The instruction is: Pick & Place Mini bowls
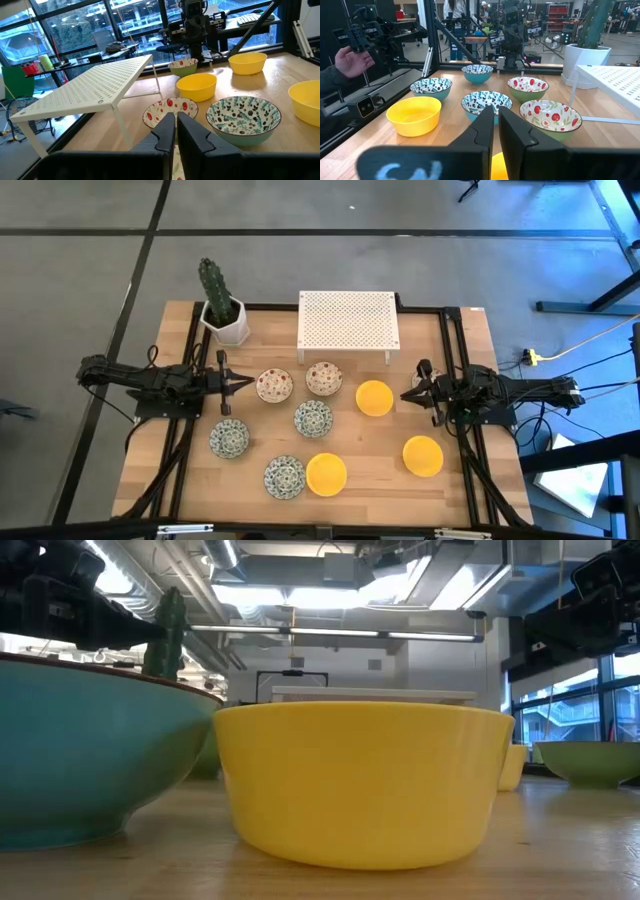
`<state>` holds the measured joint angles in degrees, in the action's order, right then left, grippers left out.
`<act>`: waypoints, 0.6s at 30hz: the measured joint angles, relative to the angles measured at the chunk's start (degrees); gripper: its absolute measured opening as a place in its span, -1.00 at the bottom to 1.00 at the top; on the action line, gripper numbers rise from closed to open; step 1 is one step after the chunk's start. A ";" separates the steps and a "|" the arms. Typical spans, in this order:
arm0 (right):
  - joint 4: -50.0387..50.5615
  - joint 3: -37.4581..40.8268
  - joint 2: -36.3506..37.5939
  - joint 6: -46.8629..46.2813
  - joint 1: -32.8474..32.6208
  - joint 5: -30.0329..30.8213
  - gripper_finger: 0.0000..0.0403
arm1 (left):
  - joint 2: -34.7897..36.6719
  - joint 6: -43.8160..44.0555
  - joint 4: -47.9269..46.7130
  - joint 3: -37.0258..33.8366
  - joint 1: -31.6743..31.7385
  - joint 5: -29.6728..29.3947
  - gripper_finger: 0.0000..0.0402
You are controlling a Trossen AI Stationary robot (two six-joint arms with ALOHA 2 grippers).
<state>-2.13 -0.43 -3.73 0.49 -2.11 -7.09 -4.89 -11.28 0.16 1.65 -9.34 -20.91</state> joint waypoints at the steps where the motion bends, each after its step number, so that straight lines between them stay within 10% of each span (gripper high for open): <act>1: 0.00 -0.01 -0.01 0.00 0.02 0.00 -0.85 | 0.00 -0.18 0.00 0.00 0.02 -0.01 -0.92; 18: -0.96 -0.01 -0.02 -0.26 0.01 0.00 -0.85 | 0.00 8.11 10.63 -0.12 0.00 7.87 -0.92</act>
<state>-3.09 -0.44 -3.75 0.23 -2.10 -7.09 -4.89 -3.17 10.80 1.53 -9.34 -13.05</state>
